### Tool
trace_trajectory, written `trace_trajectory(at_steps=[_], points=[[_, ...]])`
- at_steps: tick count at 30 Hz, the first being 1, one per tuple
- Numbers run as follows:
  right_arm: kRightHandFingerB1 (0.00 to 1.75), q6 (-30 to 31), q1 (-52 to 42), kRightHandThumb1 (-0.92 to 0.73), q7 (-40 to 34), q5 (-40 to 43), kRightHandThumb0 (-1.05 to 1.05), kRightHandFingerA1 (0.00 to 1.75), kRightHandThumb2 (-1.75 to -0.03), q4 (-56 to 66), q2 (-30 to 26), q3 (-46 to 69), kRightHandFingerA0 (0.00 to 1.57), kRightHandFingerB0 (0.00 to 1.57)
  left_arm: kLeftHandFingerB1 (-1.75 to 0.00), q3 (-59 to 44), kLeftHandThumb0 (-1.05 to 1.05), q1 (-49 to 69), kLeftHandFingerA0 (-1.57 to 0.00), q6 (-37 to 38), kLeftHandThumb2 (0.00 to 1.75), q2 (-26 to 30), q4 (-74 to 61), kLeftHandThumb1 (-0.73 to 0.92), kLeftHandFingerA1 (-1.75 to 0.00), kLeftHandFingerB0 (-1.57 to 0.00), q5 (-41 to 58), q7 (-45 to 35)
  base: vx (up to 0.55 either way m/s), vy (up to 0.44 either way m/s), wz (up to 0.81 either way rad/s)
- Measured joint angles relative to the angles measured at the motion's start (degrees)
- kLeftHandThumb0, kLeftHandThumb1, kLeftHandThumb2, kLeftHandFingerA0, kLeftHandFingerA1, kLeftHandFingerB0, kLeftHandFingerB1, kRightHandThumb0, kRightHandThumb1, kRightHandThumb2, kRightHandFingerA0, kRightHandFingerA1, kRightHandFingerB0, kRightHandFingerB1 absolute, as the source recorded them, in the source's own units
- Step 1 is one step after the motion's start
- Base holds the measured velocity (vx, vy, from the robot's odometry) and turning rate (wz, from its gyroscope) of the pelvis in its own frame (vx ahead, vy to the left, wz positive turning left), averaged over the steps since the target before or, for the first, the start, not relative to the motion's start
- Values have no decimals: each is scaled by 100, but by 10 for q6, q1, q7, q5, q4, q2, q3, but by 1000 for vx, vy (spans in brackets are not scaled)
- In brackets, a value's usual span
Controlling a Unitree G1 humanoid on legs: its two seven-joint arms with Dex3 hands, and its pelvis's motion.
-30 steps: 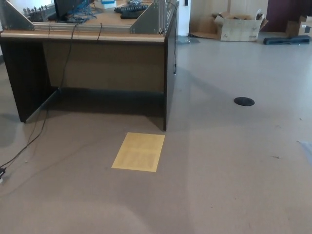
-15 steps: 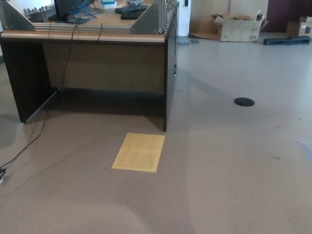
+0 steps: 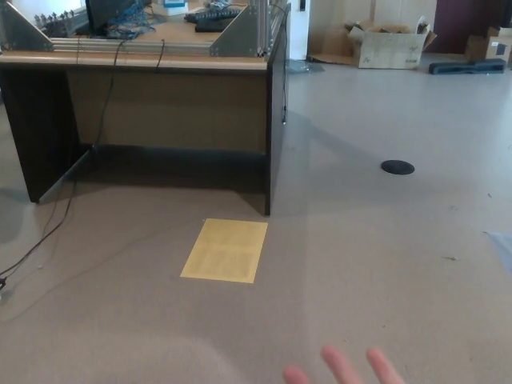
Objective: The robot extends its left hand to pick up an emotional support dumpling from the palm of a person and brings its hand down by its side. Then it extends its arm again to hand the dumpling back to the person.
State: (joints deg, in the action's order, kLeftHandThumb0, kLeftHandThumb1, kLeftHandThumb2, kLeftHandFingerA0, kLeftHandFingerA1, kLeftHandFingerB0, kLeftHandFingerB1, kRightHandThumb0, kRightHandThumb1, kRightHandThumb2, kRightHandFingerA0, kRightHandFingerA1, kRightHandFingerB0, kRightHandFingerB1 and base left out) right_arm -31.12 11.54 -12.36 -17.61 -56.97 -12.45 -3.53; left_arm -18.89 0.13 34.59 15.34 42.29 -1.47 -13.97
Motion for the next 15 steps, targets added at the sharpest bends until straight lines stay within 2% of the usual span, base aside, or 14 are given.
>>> trace_trajectory(at_steps=[3, 5, 6, 10, 12, 15], points=[[45, 0, 0, -63, -1, 0, -31, 53, -60, 0, 0, -1, 81, 64, -103, 4, -5, 1, -89, 4, 71, 1, 4, 82, -153, -80, 0, 4, 0, 0, 0], [46, 0, 0, -63, -1, -1, -30, 55, -59, 1, 0, -1, 83, 65, -107, 4, -5, 0, -95, 6, 70, 1, 6, 78, -152, -82, 2, 6, 0, 0, 0], [46, 0, 0, -62, -1, 0, -30, 56, -59, 1, 0, -1, 83, 65, -103, 3, -5, 0, -97, 6, 70, 1, 5, 77, -146, -84, 5, 7, 0, 0, 0], [46, 0, 1, -62, -1, 0, -30, 54, -59, 0, -2, -1, 80, 66, -104, -4, 0, -20, -92, 5, 70, 4, -38, 77, -147, -83, 14, 13, 0, 0, 0], [46, 0, 3, -62, -1, -1, -30, 55, -59, 0, -1, -2, 83, 66, -100, -4, 2, -33, -97, 0, 68, 8, -91, 77, -135, -85, 19, 13, 0, 0, 0], [46, 0, 3, -63, -1, -1, -29, 55, -59, 0, 0, -2, 82, 66, -96, 0, -6, -58, -92, -7, 73, 9, -156, 75, -125, -86, 26, 11, 0, 0, 0]])
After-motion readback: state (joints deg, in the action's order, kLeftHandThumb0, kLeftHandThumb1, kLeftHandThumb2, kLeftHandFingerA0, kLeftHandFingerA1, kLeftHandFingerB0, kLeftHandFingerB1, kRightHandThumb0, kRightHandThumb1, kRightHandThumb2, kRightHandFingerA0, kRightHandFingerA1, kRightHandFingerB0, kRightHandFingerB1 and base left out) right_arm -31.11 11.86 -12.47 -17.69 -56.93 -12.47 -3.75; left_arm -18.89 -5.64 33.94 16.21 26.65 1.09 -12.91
